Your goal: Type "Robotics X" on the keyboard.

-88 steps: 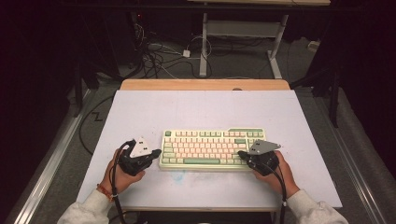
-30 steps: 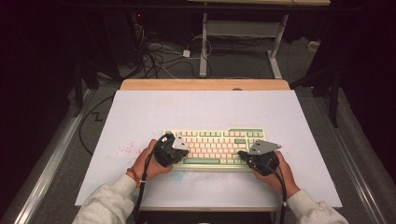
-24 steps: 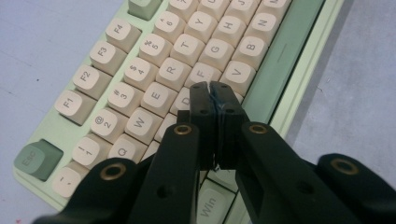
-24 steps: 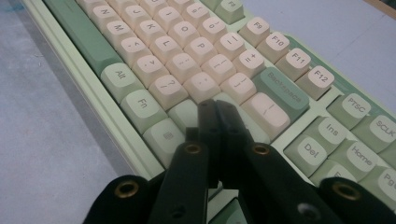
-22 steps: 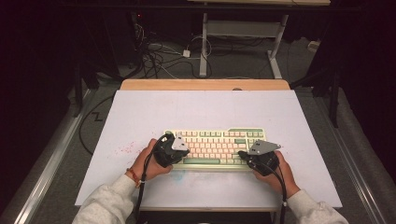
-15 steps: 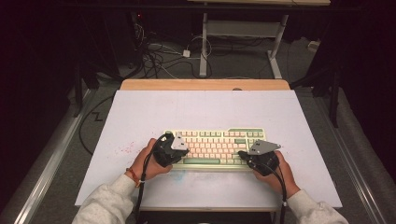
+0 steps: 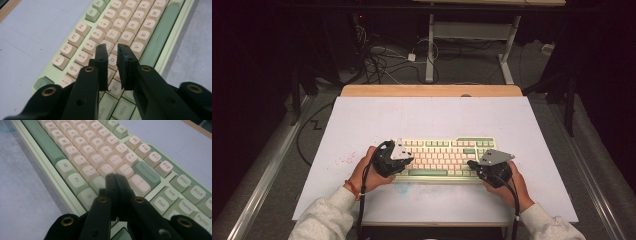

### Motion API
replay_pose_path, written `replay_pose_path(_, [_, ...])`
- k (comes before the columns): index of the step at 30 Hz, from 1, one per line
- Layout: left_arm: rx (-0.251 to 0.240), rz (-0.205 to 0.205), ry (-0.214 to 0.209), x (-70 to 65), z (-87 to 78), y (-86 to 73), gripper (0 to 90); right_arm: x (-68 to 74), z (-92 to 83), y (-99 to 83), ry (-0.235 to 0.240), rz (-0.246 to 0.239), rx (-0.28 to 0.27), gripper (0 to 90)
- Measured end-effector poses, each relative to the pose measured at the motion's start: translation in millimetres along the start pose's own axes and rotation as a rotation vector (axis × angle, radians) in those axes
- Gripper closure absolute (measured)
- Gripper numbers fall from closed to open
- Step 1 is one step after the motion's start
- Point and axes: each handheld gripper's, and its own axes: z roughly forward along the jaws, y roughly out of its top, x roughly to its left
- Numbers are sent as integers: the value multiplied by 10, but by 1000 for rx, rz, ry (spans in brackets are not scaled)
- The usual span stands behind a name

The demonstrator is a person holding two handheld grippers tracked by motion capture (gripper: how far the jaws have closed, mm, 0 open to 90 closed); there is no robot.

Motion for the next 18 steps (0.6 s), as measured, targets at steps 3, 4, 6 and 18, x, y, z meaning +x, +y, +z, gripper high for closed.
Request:
replay_pose_path(3, [-6, -12, 14, 11, -7, -8, 708, -5, -20, 9, -4, 0, -12, 900])
replay_pose_path(4, [-9, -13, 14, 17, -12, -11, 699, -8, -28, 14, -4, 3, -17, 900])
replay_pose_path(6, [-17, -21, 25, 22, -16, -15, 660, -16, -45, 27, -6, 5, -25, 900])
replay_pose_path(18, [-49, -31, 83, 14, -30, -19, 489, -32, -92, 90, -27, 3, -52, 863])
